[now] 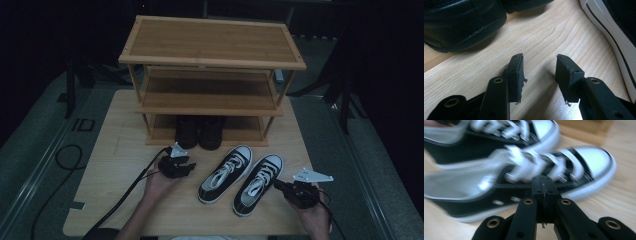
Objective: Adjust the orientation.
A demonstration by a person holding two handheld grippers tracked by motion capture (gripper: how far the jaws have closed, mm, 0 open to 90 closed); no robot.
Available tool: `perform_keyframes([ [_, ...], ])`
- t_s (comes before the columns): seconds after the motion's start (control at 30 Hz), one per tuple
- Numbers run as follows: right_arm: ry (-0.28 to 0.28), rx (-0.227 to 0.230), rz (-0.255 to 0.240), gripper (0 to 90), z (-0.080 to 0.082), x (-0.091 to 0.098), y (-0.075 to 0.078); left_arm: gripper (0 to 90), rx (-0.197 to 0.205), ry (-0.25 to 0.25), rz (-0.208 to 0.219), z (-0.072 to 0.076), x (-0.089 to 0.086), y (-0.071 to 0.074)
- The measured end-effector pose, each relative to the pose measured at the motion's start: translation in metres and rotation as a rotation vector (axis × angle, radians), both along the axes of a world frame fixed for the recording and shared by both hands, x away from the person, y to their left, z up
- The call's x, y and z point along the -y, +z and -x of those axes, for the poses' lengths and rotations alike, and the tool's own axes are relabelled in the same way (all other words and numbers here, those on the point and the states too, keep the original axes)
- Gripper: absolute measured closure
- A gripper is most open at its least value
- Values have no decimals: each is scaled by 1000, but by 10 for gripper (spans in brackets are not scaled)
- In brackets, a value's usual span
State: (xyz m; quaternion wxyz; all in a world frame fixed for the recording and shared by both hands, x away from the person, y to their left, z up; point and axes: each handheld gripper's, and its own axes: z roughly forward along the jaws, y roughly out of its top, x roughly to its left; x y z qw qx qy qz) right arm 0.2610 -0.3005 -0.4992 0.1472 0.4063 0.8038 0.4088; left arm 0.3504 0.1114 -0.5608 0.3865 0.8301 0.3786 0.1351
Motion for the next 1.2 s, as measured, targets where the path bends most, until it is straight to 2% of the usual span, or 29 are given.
perform_keyframes([
  [0.07,12,7,-5,900,2,-3,3,584,3,1,-3,0,0,0],
  [0.13,63,28,-8,900,7,-18,11,584,5,0,-4,0,0,0],
  [0.3,139,23,0,900,12,-44,13,585,8,-4,-8,0,0,0],
  [0.37,168,11,23,900,12,-54,11,585,7,-5,-8,0,0,0],
  [0.47,181,-25,89,900,11,-63,2,584,9,-4,-9,1,0,0],
  [0.53,176,-54,113,900,10,-62,-3,584,9,-4,-9,1,1,0],
  [0.6,178,-68,94,900,9,-59,-4,584,9,-4,-9,1,1,0],
  [0.67,177,-70,103,900,10,-58,-3,584,10,-4,-11,1,1,0],
  [0.7,170,-69,143,900,10,-57,-1,584,11,-7,-18,1,1,0],
  [0.77,155,-73,163,900,10,-53,-1,584,11,-7,-18,1,1,0],
  [0.93,113,-69,165,900,10,-38,0,584,11,-7,-18,1,1,0],
  [1.07,85,-61,215,900,10,-33,2,584,11,-7,-19,1,1,0],
  [1.2,61,-50,236,900,4,-22,6,584,11,-8,-19,1,1,0],
])
